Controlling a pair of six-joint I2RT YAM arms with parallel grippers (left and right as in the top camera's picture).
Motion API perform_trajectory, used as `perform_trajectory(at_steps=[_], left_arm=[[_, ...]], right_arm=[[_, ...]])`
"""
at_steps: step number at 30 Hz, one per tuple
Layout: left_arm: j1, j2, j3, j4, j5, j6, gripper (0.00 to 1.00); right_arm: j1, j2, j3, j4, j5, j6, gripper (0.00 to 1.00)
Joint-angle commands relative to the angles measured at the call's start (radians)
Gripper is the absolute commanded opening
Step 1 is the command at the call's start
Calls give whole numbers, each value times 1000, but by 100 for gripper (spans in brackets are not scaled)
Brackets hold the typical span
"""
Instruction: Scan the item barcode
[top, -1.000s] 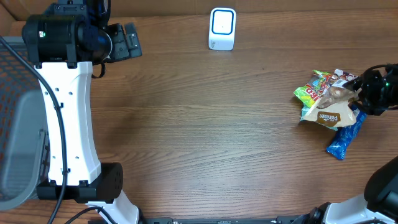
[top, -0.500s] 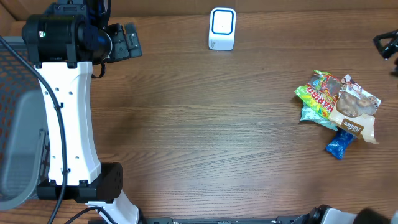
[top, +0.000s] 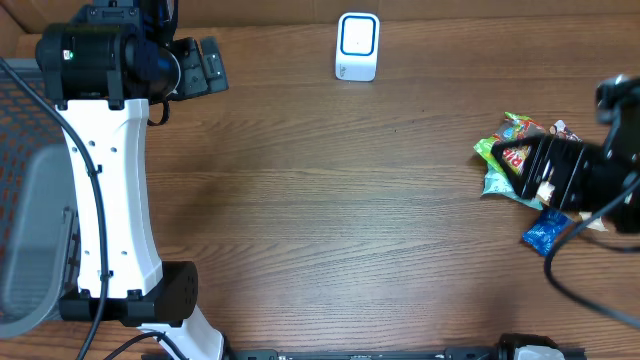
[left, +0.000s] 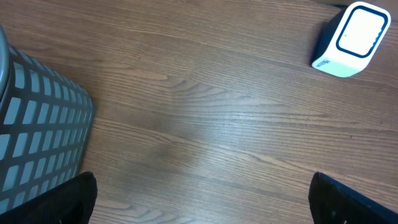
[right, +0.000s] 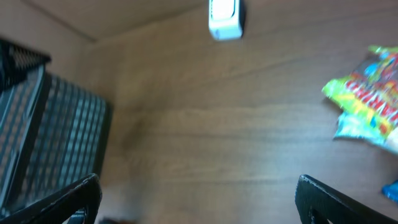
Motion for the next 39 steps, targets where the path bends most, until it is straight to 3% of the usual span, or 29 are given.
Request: perform_trajectory(at_steps=[1, 11, 20, 24, 34, 39], left_arm=[[-13, 5, 7, 2, -5, -13, 100], [-13, 5, 7, 2, -5, -13, 100], [-13, 5, 7, 2, -5, -13, 100], [-13, 5, 7, 2, -5, -13, 100], [-13, 5, 7, 2, -5, -13, 100], [-13, 5, 7, 2, -5, -13, 100]], right_arm=[[17, 2, 16, -33, 32, -25, 100], [17, 5, 16, -47, 117, -26, 100], [36, -56, -86, 219, 338, -33, 100], [58, -197, -294, 437, 423, -33, 100], [60, -740, -1057, 1117, 475, -33, 100], [60, -939, -1356, 1284, 531, -33, 100]])
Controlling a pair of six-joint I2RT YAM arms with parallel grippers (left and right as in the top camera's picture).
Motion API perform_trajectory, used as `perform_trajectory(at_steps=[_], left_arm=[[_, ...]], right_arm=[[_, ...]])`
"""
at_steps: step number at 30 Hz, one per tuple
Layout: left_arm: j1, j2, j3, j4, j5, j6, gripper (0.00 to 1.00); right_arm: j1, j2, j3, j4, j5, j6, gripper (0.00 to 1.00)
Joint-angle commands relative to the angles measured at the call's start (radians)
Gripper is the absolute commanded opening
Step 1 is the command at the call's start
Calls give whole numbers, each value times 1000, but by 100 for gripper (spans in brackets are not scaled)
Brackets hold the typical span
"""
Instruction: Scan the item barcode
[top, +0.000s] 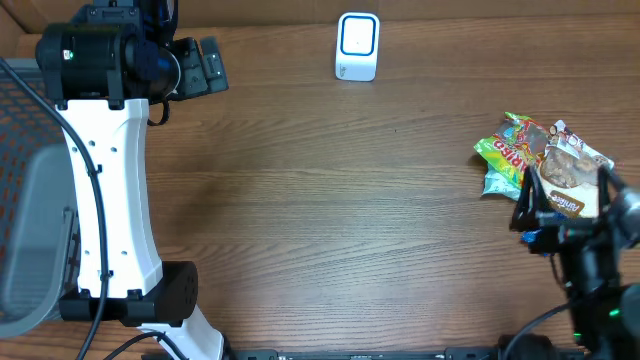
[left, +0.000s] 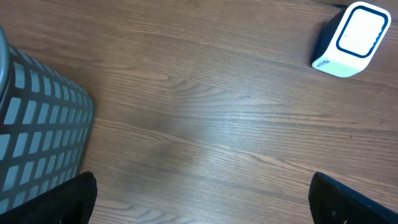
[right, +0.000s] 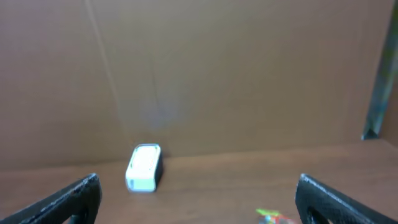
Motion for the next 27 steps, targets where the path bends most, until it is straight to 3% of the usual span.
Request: perform_trajectory(at_steps=[1, 12, 27], left_arm=[[-13, 5, 7, 2, -5, -13, 100], [-13, 5, 7, 2, -5, -13, 100], [-13, 5, 7, 2, -5, -13, 100]], right_arm=[[6, -97, -171, 62, 60, -4, 100], [52, -341, -629, 384, 64, -2, 100], [53, -339, -675, 297, 42, 4, 100]])
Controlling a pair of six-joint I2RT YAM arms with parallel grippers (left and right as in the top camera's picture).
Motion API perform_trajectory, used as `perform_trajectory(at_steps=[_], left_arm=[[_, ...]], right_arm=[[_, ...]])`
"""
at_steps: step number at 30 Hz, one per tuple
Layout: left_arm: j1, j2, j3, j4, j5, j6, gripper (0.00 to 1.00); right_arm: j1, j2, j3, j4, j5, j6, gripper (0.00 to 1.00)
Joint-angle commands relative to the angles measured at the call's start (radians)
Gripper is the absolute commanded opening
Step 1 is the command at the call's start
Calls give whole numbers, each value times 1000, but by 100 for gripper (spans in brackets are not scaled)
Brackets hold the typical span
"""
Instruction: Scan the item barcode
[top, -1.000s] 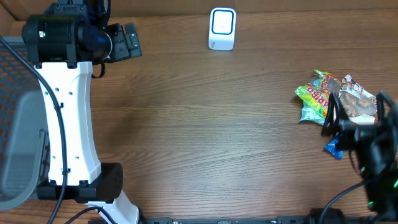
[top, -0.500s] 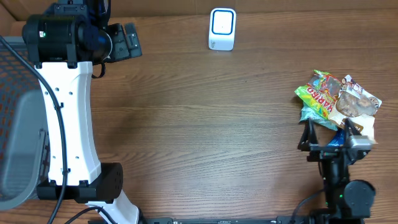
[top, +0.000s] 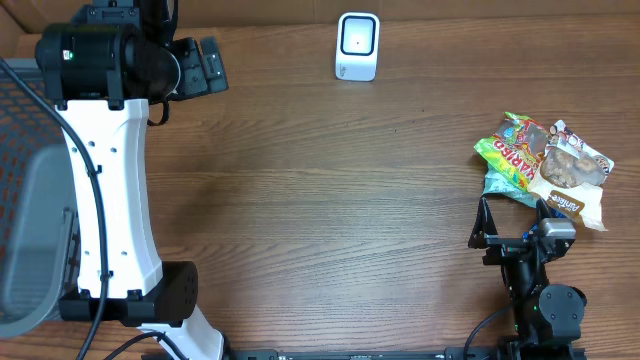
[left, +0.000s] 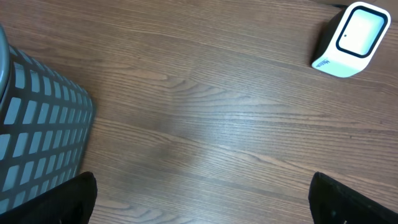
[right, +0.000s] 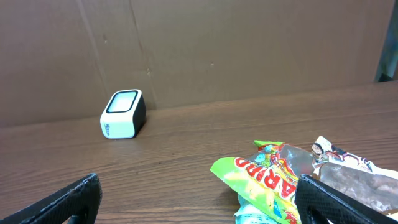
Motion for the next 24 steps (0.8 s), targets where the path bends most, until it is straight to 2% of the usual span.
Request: perform_trajectory(at_steps=[1, 15, 21, 24], left_arm=[[-13, 5, 7, 2, -5, -13, 100], [-13, 5, 7, 2, -5, -13, 100], [-13, 1, 7, -24, -35, 66, 100], [-13, -47, -5, 35, -34, 143, 100]], right_arm=[[6, -11, -11, 6, -9, 3, 100], [6, -11, -11, 6, -9, 3, 100], [6, -11, -11, 6, -9, 3, 100], [6, -11, -11, 6, -9, 3, 100]])
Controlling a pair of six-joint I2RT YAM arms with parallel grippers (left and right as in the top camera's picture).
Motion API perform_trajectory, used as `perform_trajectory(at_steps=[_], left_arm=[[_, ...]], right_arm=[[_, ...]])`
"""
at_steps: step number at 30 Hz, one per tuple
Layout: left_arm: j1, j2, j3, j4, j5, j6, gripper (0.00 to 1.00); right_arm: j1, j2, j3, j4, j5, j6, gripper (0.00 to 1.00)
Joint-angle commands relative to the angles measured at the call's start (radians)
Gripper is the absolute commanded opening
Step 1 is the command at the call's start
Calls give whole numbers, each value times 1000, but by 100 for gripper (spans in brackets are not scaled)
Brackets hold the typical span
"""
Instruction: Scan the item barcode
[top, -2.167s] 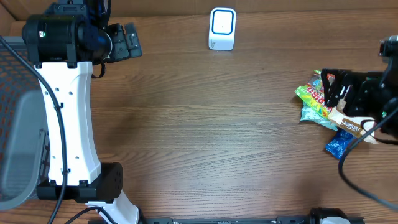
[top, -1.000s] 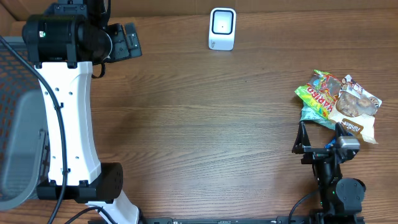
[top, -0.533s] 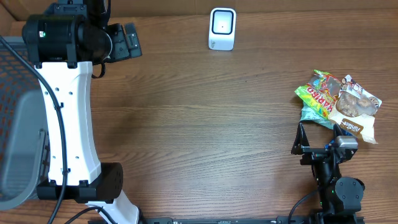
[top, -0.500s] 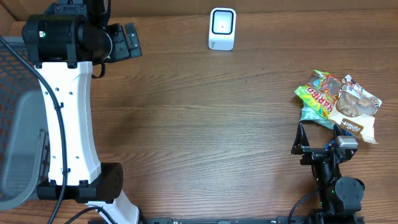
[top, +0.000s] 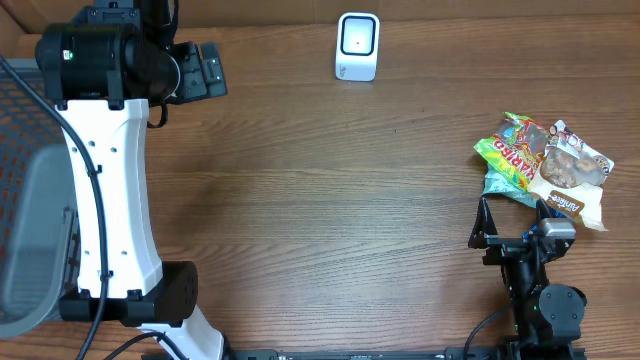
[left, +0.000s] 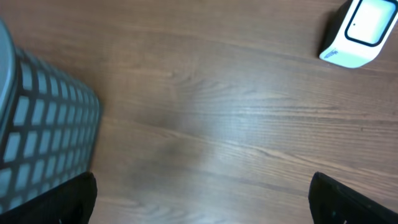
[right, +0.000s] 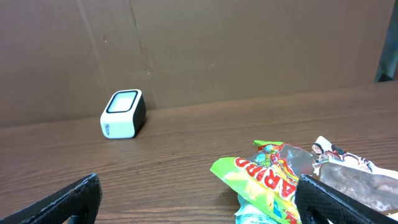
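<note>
The white barcode scanner (top: 357, 46) stands at the back of the wooden table (top: 330, 200); it also shows in the left wrist view, scanner (left: 359, 31), and the right wrist view, scanner (right: 123, 114). A heap of snack bags lies at the right: a green Haribo bag (top: 510, 155) (right: 267, 180) and a brown-and-white bag (top: 570, 175) (right: 357, 177). My right gripper (top: 513, 218) (right: 199, 210) sits open just in front of the bags, holding nothing. My left gripper (top: 208, 66) (left: 202, 211) hangs open at the back left, empty.
A grey mesh basket (left: 37, 130) (top: 25, 210) stands at the far left edge. The white left arm column (top: 105, 200) rises at the left. A brown cardboard wall (right: 217, 43) closes off the back of the table.
The left wrist view has shifted a little, so the scanner sits higher and further right in it. The right arm and the snack bags have not moved.
At first my right arm reached over the snack bags at the right, open. It then stood nearer the front edge, with the bags uncovered. It has since rested low at the front right, facing the bags and scanner. The left arm stayed at the back left, shifting slightly last.
</note>
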Motion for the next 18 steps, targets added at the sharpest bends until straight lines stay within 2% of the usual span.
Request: perform_trajectory(at_steps=[1, 5, 9, 14, 18], left_arm=[[-13, -82, -31, 96, -18, 136, 100], [-13, -287, -241, 317, 37, 296, 100], [-12, -552, -581, 554, 97, 452, 100], [17, -916, -1101, 932, 140, 460, 100], [35, -1172, -1474, 1177, 149, 468, 100]], right_arm=[[6, -11, -11, 6, -8, 3, 100], [6, -11, -11, 6, -8, 3, 100], [6, -11, -11, 6, -8, 3, 100], [6, -11, -11, 6, -8, 3, 100], [6, -11, -11, 6, -8, 3, 100]])
